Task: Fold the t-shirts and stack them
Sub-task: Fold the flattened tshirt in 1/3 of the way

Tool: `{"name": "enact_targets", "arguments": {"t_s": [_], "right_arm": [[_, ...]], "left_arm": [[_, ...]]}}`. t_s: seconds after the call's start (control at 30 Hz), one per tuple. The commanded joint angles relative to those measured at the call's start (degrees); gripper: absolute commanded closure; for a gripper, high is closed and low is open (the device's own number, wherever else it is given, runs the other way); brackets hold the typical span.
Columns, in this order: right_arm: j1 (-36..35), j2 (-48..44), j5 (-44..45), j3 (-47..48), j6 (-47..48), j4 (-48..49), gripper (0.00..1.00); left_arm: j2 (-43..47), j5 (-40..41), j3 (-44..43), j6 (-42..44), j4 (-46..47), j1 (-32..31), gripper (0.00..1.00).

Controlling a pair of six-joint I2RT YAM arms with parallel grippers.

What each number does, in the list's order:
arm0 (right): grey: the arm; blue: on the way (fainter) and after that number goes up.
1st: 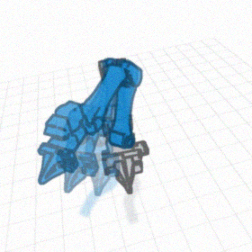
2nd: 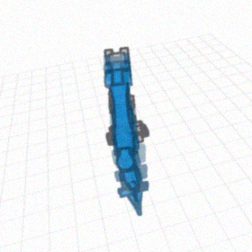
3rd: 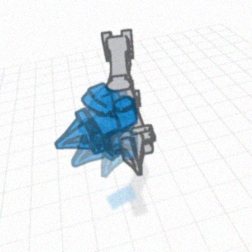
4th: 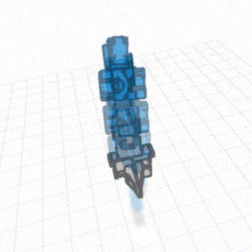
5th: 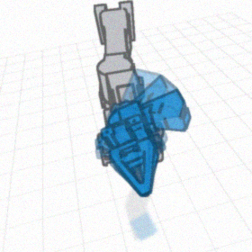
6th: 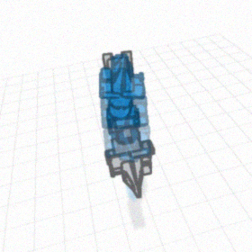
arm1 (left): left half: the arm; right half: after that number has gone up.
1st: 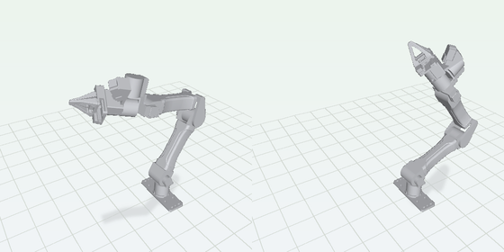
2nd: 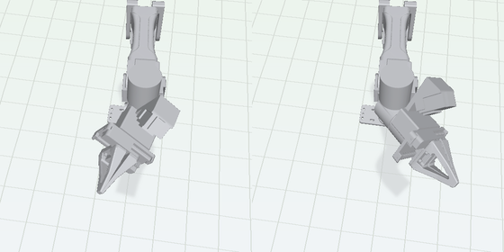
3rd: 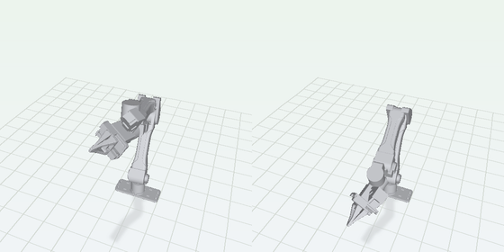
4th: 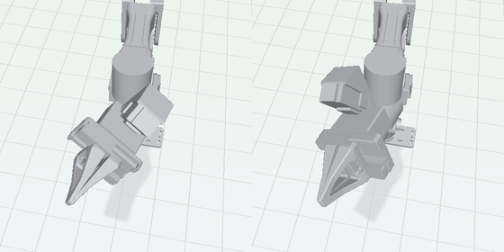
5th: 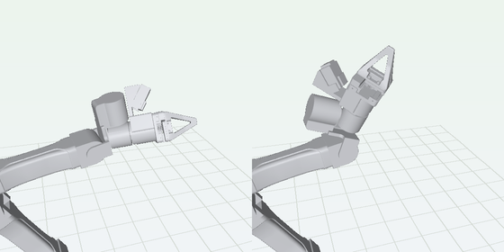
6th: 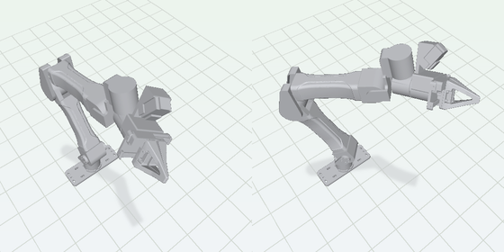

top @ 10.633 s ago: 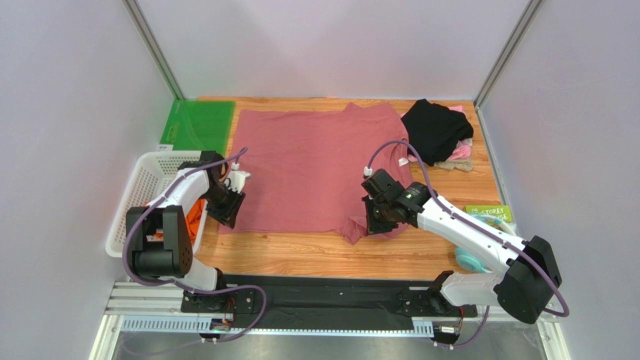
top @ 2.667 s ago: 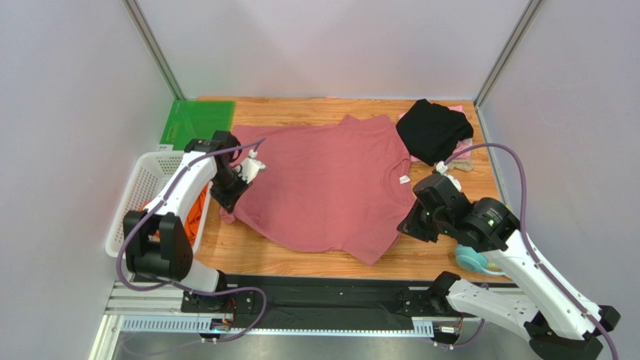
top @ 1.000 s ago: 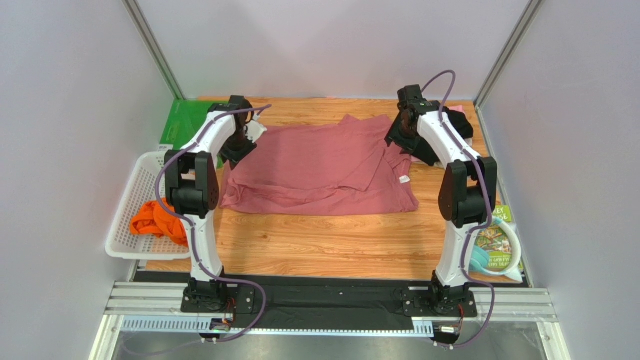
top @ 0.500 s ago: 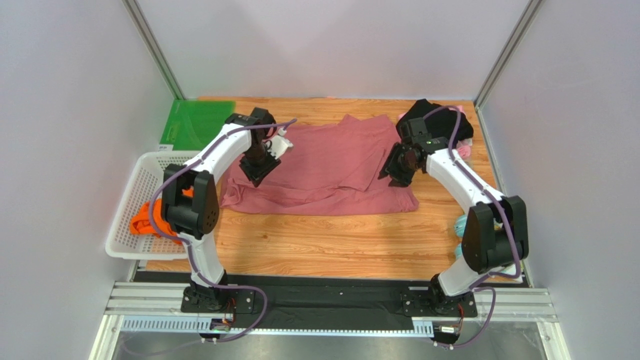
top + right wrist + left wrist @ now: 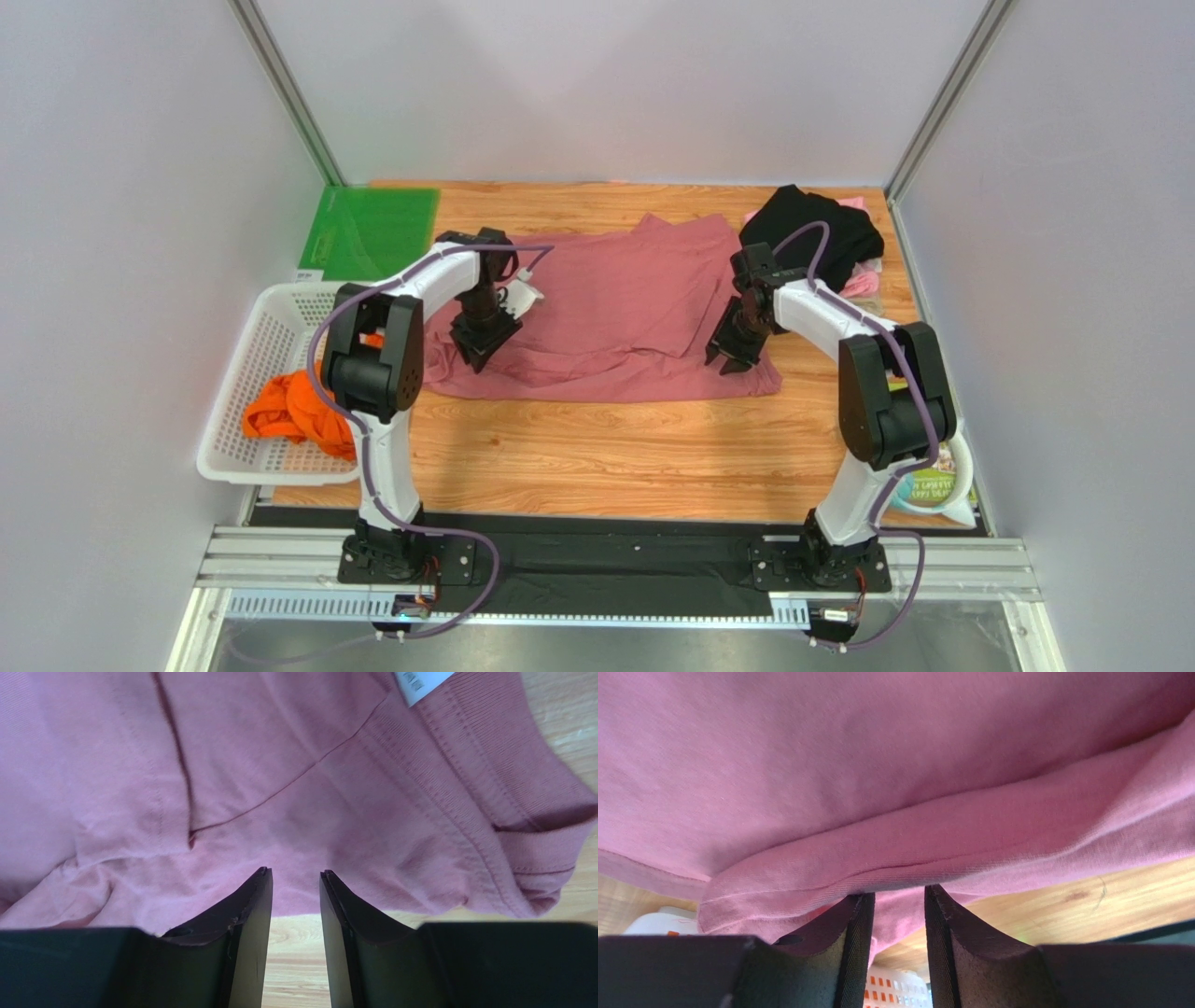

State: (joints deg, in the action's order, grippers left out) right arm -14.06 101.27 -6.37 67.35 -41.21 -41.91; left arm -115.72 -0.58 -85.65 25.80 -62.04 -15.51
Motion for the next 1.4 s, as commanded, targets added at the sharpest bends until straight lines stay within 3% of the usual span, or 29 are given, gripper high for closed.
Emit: {"name": "enact_targets", "arguments": {"t_s": [0.0,0.4,1.0,1.37], "right_arm": [[0.8,2.0,3.1,0.6,0.1,1.2,0.64],[2.2,6.8,12.2,1.5,0.4,-7.5,0.8],[3.8,-14.3,16.8,-14.3,-1.8,-11.4,0.83],[3.7,-16.4,9.1,1.1,0.4,-12.6,0.8]], "left_arm": [[-0.4,0.4,1.7,-0.8,2.4,0.0,0.62],[-0.2,3.2,7.9,0.7,6.0,0.0,0.63],[15.3,-6.3,22.4,6.5,2.8,0.0,0.67],[12.8,-4.4,12.3,3.5,1.2,0.0,0.67]]}}
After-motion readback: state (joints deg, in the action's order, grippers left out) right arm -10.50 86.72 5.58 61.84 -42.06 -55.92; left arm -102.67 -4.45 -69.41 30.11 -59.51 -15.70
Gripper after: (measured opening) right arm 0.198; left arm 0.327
